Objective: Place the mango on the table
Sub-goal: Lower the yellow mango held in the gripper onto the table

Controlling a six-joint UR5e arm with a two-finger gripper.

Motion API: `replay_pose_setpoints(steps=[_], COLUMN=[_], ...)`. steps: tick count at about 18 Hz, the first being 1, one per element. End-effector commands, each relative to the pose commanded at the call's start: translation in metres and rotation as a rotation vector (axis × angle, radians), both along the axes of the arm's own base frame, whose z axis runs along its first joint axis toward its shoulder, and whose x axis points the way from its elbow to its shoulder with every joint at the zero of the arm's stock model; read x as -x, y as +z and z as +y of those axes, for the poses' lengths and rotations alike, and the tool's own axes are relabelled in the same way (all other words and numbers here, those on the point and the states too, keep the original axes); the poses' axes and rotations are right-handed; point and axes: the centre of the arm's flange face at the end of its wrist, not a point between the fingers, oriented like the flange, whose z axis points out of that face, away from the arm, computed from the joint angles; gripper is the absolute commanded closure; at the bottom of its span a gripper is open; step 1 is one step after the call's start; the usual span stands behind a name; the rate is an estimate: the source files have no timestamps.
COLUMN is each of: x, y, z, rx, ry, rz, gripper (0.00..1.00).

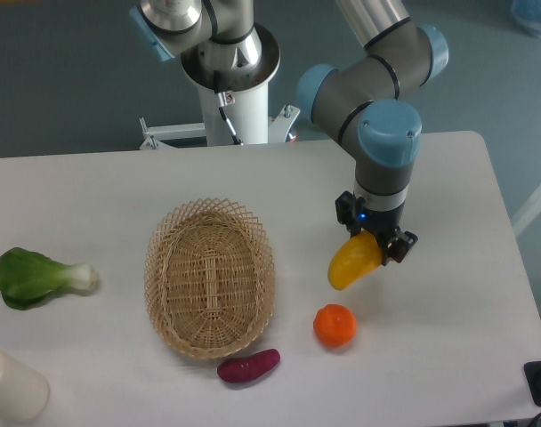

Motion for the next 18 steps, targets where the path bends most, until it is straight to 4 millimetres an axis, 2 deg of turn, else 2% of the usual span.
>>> replay_pose_setpoints(steps=[3,7,9,16,18], x=[-0.011,-0.013,-0.01,-0.001,0.0], y=[-0.024,-0.039,-0.042,-0.052,-0.052], z=[-0.01,-0.027,-0.046,-0.073,-0.073], rx=[-0.001,0.024,0.059,0.084,0.083], ry=[-0.086,-0.163,-0.196,-0.253,-0.253], rz=[0.037,0.029,0.051,0.042,0.045], gripper=[0.52,0.52,0.52,0.51,0.47])
